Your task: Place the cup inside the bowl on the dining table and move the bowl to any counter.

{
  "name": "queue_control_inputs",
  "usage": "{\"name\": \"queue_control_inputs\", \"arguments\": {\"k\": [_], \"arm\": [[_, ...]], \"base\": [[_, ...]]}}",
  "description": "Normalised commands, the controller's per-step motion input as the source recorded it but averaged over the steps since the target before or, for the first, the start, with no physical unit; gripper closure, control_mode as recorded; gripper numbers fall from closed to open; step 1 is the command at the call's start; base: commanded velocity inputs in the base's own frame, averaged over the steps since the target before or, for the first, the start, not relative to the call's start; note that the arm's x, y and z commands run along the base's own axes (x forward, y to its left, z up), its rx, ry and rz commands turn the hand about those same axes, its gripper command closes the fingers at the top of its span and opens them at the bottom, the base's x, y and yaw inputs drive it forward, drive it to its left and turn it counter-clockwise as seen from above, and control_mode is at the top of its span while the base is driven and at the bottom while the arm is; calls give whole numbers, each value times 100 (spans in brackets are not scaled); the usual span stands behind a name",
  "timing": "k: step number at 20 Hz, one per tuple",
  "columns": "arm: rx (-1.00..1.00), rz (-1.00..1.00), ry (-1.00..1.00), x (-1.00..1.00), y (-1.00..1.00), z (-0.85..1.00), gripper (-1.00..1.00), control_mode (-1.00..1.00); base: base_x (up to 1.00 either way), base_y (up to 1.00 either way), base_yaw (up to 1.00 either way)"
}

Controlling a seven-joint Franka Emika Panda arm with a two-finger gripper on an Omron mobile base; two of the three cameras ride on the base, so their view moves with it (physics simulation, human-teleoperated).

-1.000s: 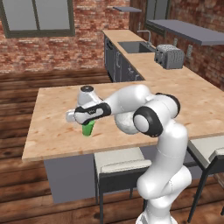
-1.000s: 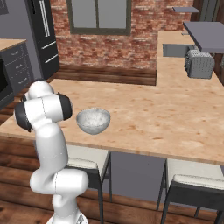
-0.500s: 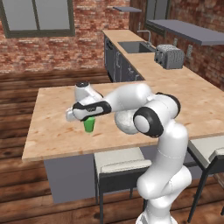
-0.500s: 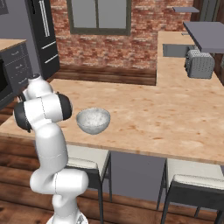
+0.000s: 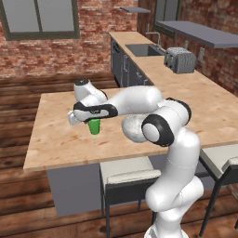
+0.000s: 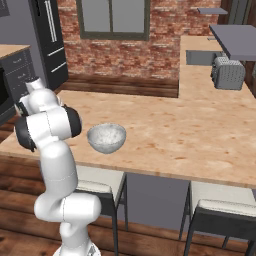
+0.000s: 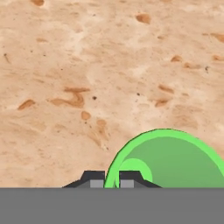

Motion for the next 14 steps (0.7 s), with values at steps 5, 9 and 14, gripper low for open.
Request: {"name": "queue_control_inputs", "arguments": {"k": [5, 9, 14], "arm": [[0, 9, 0, -1, -1, 25, 100, -100], [0, 8, 0, -5, -18, 17, 100, -100], [0, 5, 0, -2, -36, 1, 100, -100]], "base": [[0, 0, 0], [0, 0, 0], [0, 0, 0]]}}
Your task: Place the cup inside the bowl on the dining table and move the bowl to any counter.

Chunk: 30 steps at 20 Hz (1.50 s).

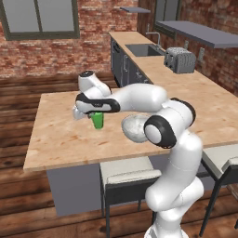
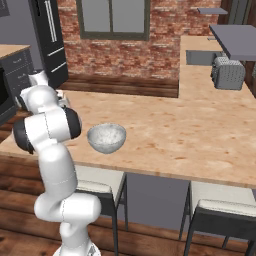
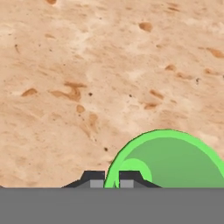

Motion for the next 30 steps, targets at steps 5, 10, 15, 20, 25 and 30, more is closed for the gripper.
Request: {"name": "queue_control_inputs", "arguments": {"k": [5, 10, 15, 20, 25, 30], "arm": [[-1, 4, 0, -5, -32, 0, 100, -100], [0, 4, 0, 0, -34, 2, 100, -100], [0, 7, 0, 0, -26, 20, 100, -100], [0, 7, 0, 0, -27, 30, 100, -100], [0, 6, 0, 0, -30, 17, 100, -100], [0, 6, 0, 0, -33, 1, 100, -100]], "base": [[0, 0, 0], [0, 0, 0], [0, 0, 0], [0, 0, 0], [0, 0, 0], [0, 0, 0]]}}
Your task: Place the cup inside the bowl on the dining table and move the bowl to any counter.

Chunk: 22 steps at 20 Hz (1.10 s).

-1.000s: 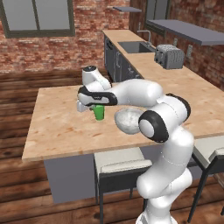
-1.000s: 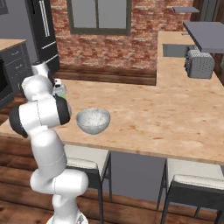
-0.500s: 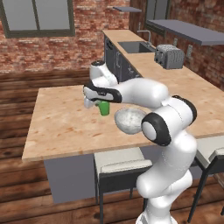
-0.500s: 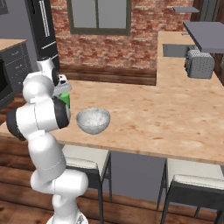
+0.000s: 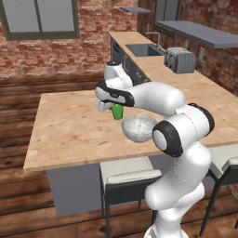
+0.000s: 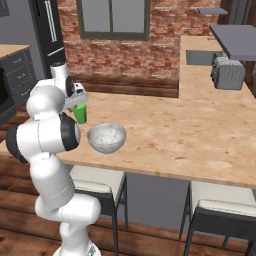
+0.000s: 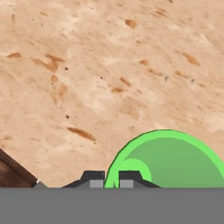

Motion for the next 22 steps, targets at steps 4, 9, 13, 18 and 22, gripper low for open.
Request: {"name": "queue_control_inputs", "arguments": {"k": [4, 9, 13, 18, 22], "arm": [[0, 5, 0, -2, -26, 0, 100, -100], [0, 5, 0, -5, -29, -5, 100, -100], [0, 5, 0, -5, -34, -1, 100, -100], [0, 4, 0, -7, -37, 0, 100, -100], [0, 4, 0, -2, -34, 0, 100, -100]], "base": [[0, 0, 0], [0, 0, 0], [0, 0, 0], [0, 0, 0], [0, 0, 0]]}}
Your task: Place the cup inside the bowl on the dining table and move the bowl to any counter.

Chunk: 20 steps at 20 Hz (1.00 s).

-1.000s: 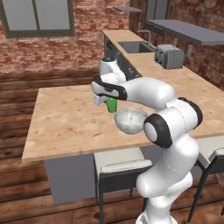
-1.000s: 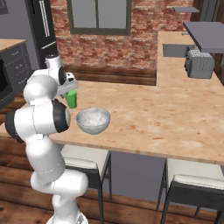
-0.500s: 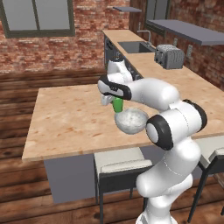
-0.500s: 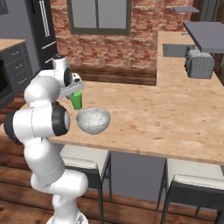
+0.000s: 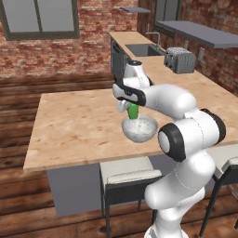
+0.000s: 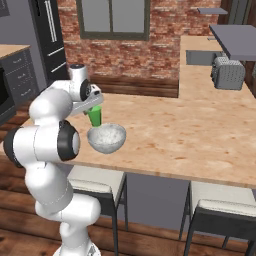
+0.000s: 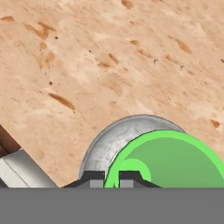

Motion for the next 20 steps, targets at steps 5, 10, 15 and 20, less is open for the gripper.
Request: {"name": "queue_control_inputs", "arguments": {"k": [5, 10, 15, 20], "arm": [[0, 4, 0, 0, -29, -3, 100, -100], [0, 5, 0, 0, -18, -8, 100, -100], [0, 6, 0, 0, -17, -11, 100, -100], [2, 6, 0, 0, -16, -21, 100, -100]], "base": [[0, 0, 0], [0, 0, 0], [0, 0, 0], [0, 0, 0]]}}
